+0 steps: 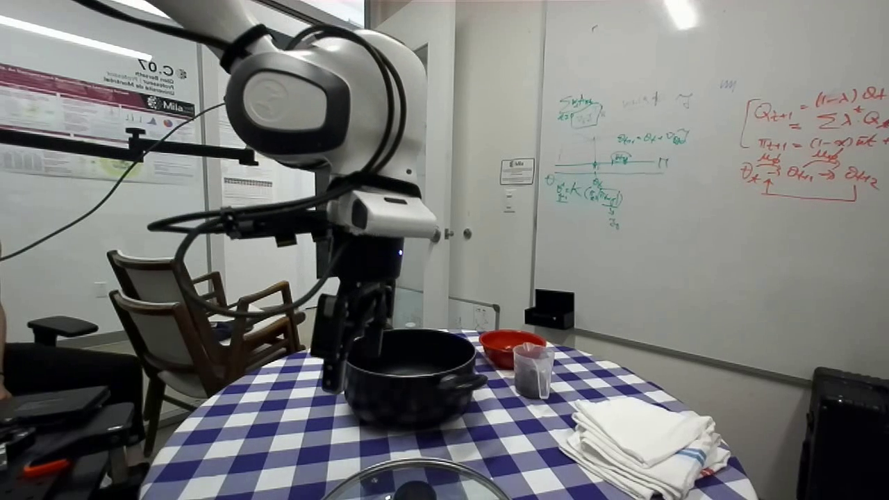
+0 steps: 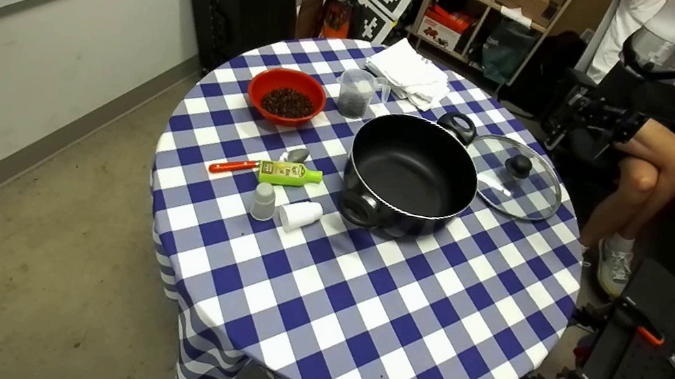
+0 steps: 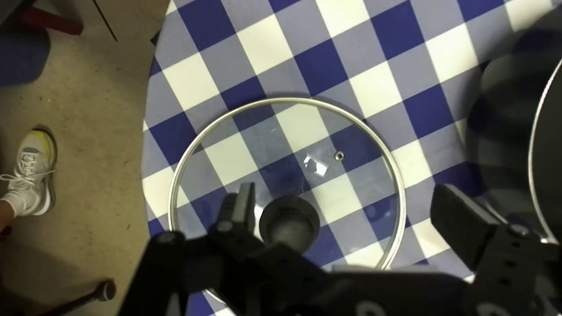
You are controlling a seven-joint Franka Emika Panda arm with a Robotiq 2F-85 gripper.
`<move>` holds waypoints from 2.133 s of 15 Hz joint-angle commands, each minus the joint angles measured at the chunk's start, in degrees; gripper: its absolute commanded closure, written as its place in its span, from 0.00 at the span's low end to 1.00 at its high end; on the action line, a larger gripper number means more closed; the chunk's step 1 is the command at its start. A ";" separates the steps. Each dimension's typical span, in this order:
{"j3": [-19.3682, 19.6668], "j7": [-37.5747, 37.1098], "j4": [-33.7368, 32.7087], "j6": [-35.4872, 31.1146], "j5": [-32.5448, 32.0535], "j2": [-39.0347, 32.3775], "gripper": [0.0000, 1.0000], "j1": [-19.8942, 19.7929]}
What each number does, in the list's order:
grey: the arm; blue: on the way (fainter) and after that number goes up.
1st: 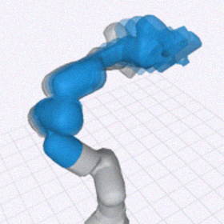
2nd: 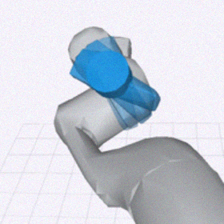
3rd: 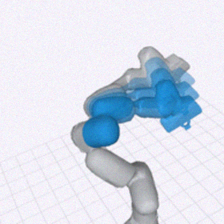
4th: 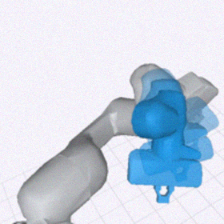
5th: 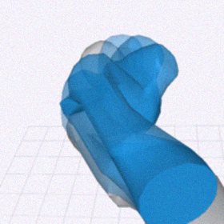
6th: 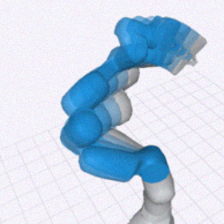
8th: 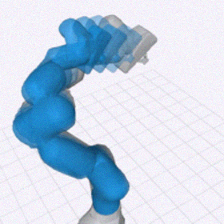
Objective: Put the glass lid on the black pot
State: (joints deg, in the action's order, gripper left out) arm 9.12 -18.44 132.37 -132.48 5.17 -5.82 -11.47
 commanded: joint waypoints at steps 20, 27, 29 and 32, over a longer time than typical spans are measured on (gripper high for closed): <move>3.13 -7.51 -21.50 -0.90 6.93 -28.54 0.33 -0.49; 3.65 -7.44 -21.78 0.49 6.90 -28.32 0.75 -0.65; 3.68 -7.24 -20.87 0.64 7.03 -27.33 0.75 -0.73; 4.10 -5.92 -18.49 1.46 6.80 -23.84 0.75 -1.23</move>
State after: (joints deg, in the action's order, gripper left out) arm 12.56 -26.03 111.94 -133.43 11.16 -33.37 -12.25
